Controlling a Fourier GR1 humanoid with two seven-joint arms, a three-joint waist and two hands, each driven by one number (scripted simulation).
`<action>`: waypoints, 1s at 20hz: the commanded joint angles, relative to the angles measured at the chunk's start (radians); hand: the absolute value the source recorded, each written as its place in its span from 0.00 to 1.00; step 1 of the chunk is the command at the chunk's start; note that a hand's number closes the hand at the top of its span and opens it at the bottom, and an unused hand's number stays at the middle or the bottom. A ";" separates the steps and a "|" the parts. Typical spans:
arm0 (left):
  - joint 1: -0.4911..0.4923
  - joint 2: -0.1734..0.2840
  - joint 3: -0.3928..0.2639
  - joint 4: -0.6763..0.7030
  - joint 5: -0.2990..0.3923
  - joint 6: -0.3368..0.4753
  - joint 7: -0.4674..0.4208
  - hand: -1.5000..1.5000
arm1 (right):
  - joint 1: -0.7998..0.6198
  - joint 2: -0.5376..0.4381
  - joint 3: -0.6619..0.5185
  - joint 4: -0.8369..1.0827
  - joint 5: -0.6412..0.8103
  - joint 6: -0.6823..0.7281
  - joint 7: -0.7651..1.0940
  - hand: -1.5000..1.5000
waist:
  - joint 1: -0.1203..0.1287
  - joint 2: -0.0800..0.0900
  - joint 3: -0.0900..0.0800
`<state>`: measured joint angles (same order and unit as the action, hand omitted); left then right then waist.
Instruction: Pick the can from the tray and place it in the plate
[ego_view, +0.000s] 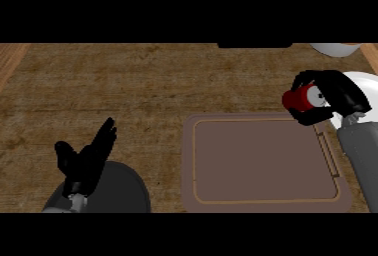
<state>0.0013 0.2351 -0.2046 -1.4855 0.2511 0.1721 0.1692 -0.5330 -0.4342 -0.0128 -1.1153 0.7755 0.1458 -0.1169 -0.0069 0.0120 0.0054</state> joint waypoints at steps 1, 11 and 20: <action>0.006 0.003 0.003 0.009 0.000 0.004 0.009 0.50 | -0.037 -0.011 -0.169 0.066 0.037 -0.163 0.283 1.00 | -0.016 0.019 -0.008; 0.002 0.002 -0.029 -0.010 -0.009 -0.019 0.016 0.50 | -0.192 -0.019 -0.370 0.116 0.312 -0.646 0.906 1.00 | 0.082 0.038 -0.013; -0.027 -0.018 -0.055 0.020 -0.024 -0.020 0.027 0.50 | -0.234 0.026 -0.466 0.213 0.723 -1.029 1.328 1.00 | 0.100 0.035 -0.007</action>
<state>-0.0391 0.2274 -0.2402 -1.5015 0.2354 0.1469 0.1700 -0.7541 -0.4326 -0.4422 -0.9373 1.3420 -0.6918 1.0179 0.0909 0.0460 -0.0014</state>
